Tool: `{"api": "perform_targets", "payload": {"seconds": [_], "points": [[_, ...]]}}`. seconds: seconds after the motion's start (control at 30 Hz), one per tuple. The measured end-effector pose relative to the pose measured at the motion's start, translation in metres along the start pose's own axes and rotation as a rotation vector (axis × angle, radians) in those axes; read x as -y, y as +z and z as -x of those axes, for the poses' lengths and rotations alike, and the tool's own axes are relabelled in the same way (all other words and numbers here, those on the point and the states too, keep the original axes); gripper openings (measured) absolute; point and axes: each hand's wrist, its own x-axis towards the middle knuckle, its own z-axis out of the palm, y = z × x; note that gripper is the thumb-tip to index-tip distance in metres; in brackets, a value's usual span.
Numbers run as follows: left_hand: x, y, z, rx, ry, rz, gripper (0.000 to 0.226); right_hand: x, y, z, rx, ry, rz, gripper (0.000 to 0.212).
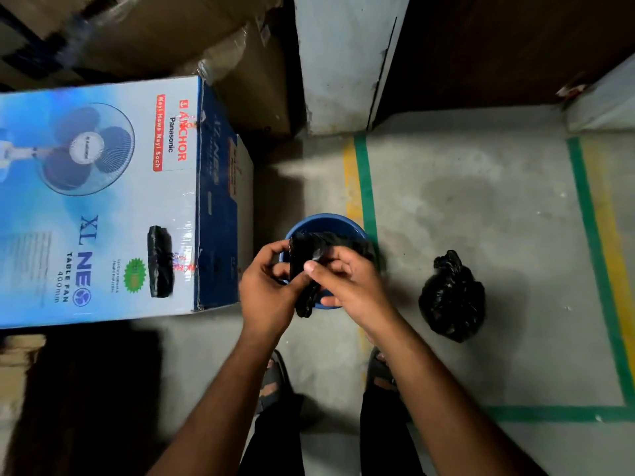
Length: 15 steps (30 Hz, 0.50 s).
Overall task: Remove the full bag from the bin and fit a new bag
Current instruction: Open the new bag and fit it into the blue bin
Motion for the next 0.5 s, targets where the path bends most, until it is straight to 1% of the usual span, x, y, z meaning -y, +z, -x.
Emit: {"api": "perform_targets", "payload": {"seconds": [0.07, 0.13, 0.2, 0.27, 0.4, 0.47, 0.5], "points": [[-0.003, 0.001, 0.001, -0.024, 0.022, -0.037, 0.042, -0.001, 0.006, -0.003, -0.060, -0.042, 0.088, 0.024], [-0.004, -0.001, 0.001, 0.000, 0.035, -0.047, 0.041, -0.004, 0.011, -0.007, -0.151, -0.112, 0.139, 0.013], [-0.004, -0.004, 0.000, 0.023, -0.002, 0.026, 0.037, -0.002, 0.012, -0.005, -0.202, -0.131, 0.047, 0.002], [-0.006, -0.005, 0.001, -0.012, -0.094, 0.207, 0.027, -0.003, 0.009, -0.002, -0.239, -0.111, -0.079, 0.009], [-0.003, -0.007, -0.004, -0.110, -0.296, 0.627, 0.010, -0.007, -0.002, 0.001, -0.366, -0.075, -0.331, 0.008], [-0.002, -0.010, -0.010, -0.152, -0.384, 0.828, 0.005, -0.010, -0.010, 0.001, -0.349, -0.033, -0.505, 0.006], [-0.002, -0.012, -0.013, -0.193, -0.430, 0.914, 0.007, -0.012, -0.014, 0.002, -0.324, -0.016, -0.573, 0.005]]}}
